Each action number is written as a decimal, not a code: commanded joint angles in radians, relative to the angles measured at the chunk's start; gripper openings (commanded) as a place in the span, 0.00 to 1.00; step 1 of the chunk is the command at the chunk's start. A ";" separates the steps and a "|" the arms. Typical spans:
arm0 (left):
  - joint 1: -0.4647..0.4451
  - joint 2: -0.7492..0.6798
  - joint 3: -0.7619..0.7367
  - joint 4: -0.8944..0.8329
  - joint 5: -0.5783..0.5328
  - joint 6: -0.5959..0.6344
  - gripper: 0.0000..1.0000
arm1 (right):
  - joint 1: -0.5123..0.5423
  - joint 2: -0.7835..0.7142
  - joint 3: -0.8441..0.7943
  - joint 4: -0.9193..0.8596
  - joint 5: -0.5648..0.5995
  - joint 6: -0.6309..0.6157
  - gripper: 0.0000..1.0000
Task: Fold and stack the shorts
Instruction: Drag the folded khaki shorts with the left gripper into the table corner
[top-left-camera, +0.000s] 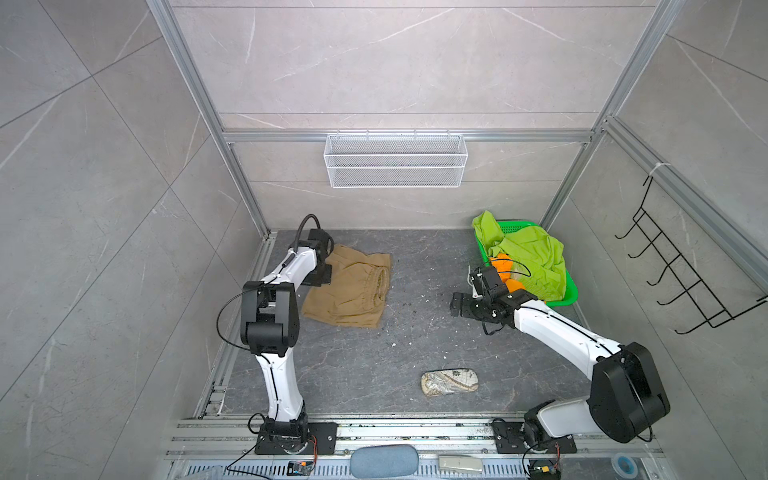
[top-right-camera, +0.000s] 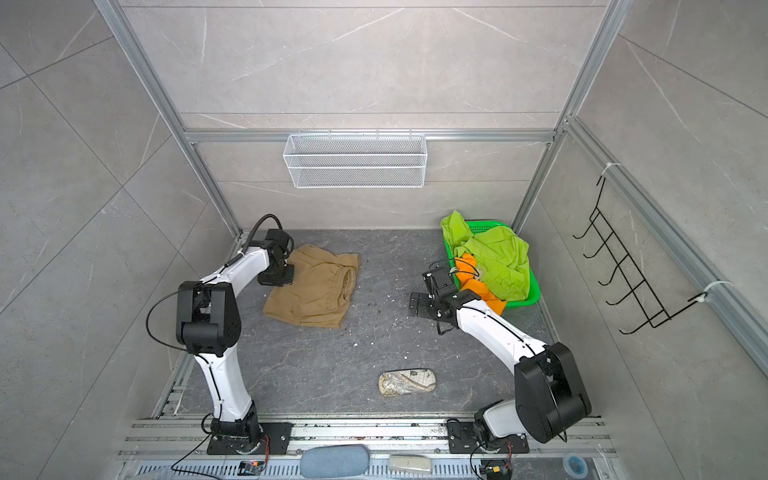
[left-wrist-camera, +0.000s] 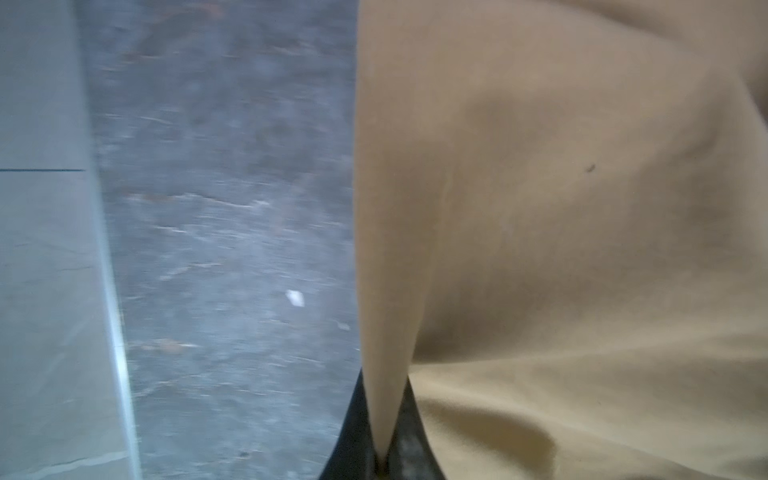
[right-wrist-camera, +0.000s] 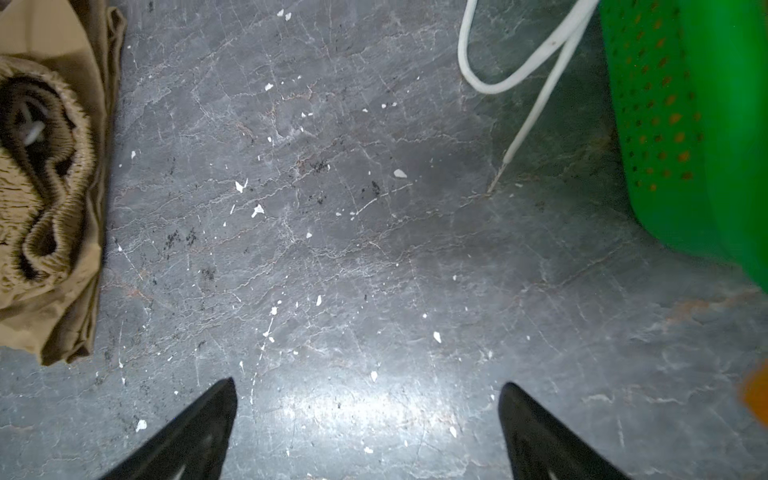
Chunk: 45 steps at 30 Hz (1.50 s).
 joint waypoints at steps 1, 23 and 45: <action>0.087 0.028 0.049 0.028 -0.052 0.110 0.00 | 0.013 -0.006 0.042 -0.019 0.025 -0.011 0.99; 0.344 0.273 0.299 0.054 0.016 0.114 0.00 | 0.167 0.127 0.271 -0.061 0.388 -0.107 0.99; 0.348 0.299 0.368 0.025 0.078 0.047 0.18 | 0.155 0.100 0.261 -0.105 0.304 -0.052 0.99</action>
